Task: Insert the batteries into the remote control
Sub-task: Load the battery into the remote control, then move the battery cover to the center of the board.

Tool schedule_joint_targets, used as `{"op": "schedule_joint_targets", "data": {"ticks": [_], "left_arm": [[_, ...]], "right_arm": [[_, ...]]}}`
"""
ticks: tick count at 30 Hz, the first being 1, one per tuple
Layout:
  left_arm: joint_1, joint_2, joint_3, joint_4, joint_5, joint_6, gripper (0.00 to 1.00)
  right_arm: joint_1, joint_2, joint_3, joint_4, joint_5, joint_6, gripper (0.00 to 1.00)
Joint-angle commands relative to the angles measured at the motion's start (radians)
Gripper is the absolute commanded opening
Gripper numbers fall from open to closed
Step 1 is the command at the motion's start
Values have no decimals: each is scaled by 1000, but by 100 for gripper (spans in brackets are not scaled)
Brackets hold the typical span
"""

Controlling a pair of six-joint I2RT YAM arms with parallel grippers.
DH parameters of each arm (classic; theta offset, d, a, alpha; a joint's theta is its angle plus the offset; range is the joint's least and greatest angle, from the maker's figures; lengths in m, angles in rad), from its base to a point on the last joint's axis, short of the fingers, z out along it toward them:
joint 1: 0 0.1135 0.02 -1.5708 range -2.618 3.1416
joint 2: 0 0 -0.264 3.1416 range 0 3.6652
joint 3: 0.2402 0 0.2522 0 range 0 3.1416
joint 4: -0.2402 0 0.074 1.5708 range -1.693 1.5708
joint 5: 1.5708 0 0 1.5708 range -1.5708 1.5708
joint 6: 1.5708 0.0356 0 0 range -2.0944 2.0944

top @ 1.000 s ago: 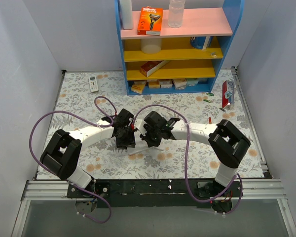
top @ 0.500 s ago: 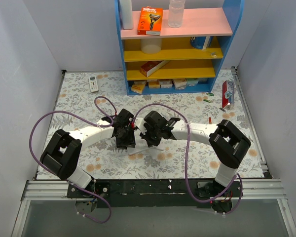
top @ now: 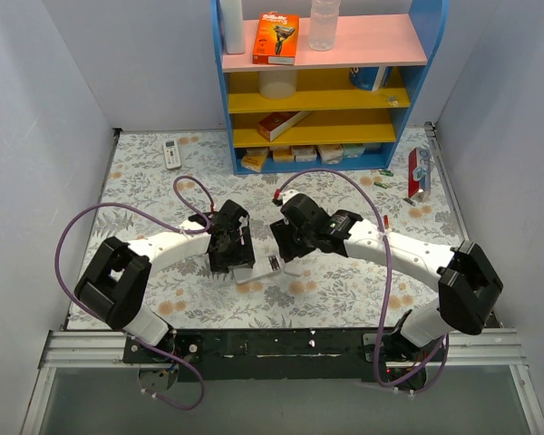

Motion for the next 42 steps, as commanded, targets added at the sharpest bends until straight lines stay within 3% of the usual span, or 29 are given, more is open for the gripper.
{"op": "schedule_joint_targets", "data": {"ticks": [1, 10, 17, 18, 26, 30, 42], "left_arm": [[-6, -26, -28, -17, -135, -45, 72], [-3, -195, -57, -29, -267, -113, 98], [-3, -293, -88, -10, -276, -125, 98], [-2, -293, -89, -13, -276, -127, 98], [-2, -281, -86, -9, -259, -134, 98], [-2, -277, -88, -9, -263, -134, 98], [-3, -275, -95, -4, -258, -130, 98]], "right_arm": [[1, -19, -64, -89, 87, 278, 66], [14, 50, -129, -42, 89, 391, 68], [59, 140, -97, -14, 130, 408, 69], [62, 150, -92, -13, 145, 411, 75], [73, 216, -71, 7, 191, 401, 77], [71, 214, -71, -22, 274, 412, 77], [-2, 116, -184, -42, 311, 334, 78]]}}
